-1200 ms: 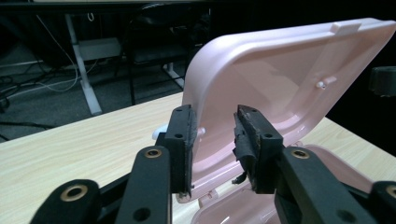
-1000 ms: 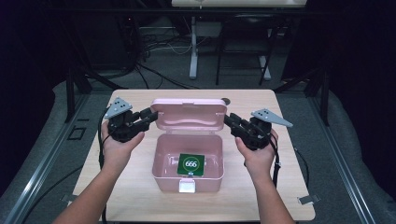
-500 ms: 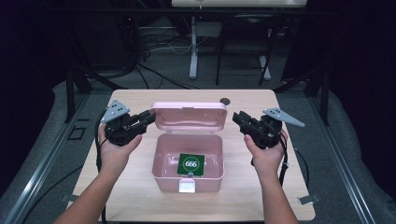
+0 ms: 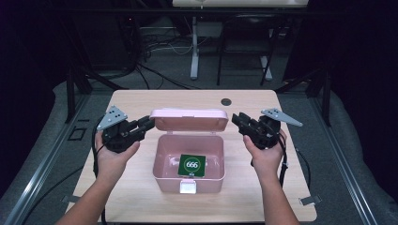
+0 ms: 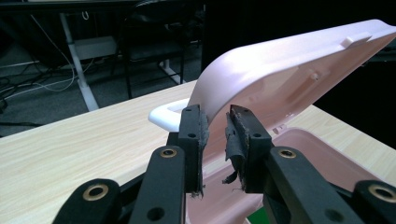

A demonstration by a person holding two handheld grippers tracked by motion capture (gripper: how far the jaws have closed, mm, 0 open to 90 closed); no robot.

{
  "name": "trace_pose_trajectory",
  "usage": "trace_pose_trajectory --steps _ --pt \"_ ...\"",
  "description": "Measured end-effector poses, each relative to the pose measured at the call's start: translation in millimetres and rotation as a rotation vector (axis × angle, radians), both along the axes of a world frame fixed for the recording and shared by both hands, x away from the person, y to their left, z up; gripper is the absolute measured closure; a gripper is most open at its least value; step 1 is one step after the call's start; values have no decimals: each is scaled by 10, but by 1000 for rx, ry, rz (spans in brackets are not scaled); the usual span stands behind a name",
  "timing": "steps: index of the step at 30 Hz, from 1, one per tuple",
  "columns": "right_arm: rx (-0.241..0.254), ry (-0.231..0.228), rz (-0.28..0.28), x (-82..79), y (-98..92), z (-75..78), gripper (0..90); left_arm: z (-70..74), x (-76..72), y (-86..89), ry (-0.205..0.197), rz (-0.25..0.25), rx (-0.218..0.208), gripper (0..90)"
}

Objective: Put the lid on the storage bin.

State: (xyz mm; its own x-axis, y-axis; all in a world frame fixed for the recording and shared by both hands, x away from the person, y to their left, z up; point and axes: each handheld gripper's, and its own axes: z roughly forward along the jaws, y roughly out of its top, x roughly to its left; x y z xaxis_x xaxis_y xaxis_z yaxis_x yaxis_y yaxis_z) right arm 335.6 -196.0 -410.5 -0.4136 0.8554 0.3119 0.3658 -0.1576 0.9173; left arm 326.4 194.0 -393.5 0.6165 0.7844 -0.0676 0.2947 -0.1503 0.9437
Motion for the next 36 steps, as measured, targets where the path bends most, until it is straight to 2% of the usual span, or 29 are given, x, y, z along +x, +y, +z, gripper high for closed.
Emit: trace_pose_trajectory --steps 13,33,36 --pt "1 4 -7 8 -34 -4 655 -17 -108 18 -5 -23 -7 730" --pt "-29 11 -11 40 -17 -55 610 -41 -304 56 6 -47 33 720" --pt "-30 26 -15 51 -18 -78 609 -59 -332 62 5 -51 34 722"
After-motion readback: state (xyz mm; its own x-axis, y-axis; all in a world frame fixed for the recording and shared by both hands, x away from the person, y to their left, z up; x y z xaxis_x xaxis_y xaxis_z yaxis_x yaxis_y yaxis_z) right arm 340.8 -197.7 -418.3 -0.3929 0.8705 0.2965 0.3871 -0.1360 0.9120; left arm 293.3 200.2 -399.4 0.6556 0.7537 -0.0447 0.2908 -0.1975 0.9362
